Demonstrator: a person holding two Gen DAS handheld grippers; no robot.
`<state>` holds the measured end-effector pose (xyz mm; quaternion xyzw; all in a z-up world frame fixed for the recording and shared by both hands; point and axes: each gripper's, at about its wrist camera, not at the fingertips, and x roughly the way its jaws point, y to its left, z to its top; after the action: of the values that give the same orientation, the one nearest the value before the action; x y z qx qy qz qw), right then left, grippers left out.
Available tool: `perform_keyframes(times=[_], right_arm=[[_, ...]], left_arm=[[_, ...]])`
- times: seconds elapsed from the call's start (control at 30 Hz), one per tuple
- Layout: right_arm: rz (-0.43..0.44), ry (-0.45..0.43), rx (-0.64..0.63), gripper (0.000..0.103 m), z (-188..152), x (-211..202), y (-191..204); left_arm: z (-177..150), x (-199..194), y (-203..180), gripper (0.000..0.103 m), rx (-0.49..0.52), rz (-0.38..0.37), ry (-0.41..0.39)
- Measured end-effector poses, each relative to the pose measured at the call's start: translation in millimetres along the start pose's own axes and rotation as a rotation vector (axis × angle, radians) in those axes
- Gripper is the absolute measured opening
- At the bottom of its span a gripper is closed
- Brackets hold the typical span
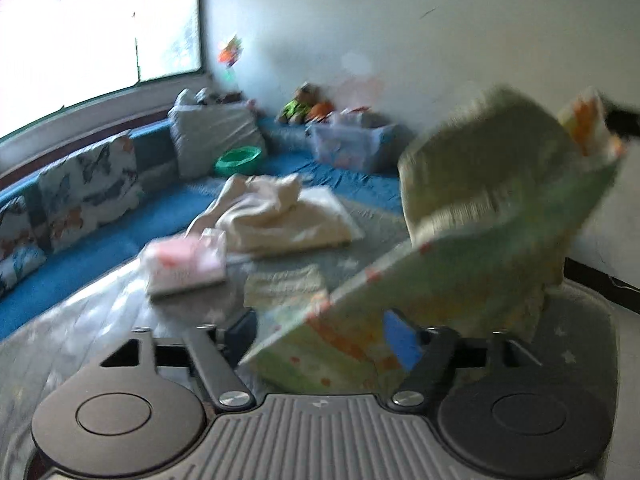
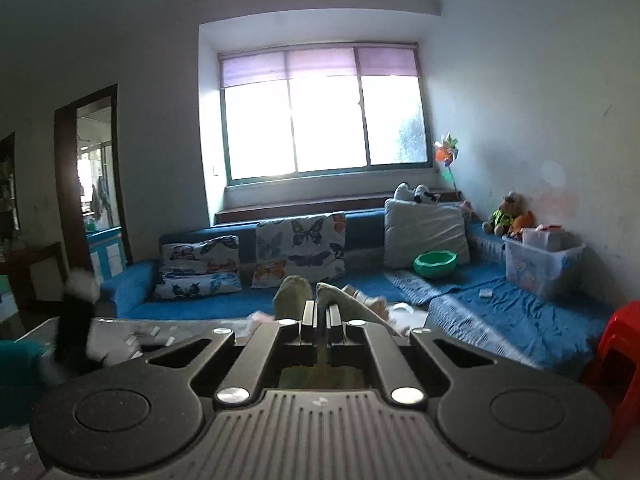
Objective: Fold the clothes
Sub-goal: 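Lift the shirt off the bed with both grippers and shake it open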
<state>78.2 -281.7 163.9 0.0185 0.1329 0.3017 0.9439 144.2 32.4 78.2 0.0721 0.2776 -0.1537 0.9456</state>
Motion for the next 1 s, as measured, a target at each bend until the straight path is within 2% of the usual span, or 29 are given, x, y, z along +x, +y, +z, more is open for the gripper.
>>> perform_keyframes(times=[0.13, 0.27, 0.37, 0.43, 0.5, 0.57, 0.73, 0.83, 1.0], right_arm=[[0.025, 0.022, 0.012, 0.003, -23, -26, 5], [-0.008, 0.035, 0.062, 0.003, -36, -45, 0], [-0.027, 0.044, 0.099, 0.003, -41, -54, -8], [-0.03, 0.046, 0.109, 0.003, -42, -57, -11], [-0.037, 0.042, 0.114, 0.003, -40, -59, -14], [-0.045, 0.031, 0.118, 0.003, -36, -58, -19], [-0.061, -0.004, 0.11, 0.003, -23, -61, -27], [-0.05, -0.015, 0.101, 0.003, -11, -53, -27], [-0.012, -0.004, 0.09, 0.003, 15, -19, -22]], left_arm=[[6, 9, -21, 0.079, 0.125, -0.105, -0.018], [-3, 19, -41, 0.079, 0.234, -0.193, 0.013], [-9, 26, -48, 0.078, 0.271, -0.182, 0.026], [-11, 30, -50, 0.065, 0.272, -0.186, 0.035], [-15, 34, -55, 0.032, 0.3, -0.179, 0.053], [-19, 34, -58, 0.012, 0.325, -0.175, 0.065], [-26, 16, -61, 0.006, 0.345, -0.147, 0.037], [-22, 2, -55, 0.005, 0.308, -0.108, 0.014], [-6, -12, -28, 0.005, 0.207, 0.016, 0.001]])
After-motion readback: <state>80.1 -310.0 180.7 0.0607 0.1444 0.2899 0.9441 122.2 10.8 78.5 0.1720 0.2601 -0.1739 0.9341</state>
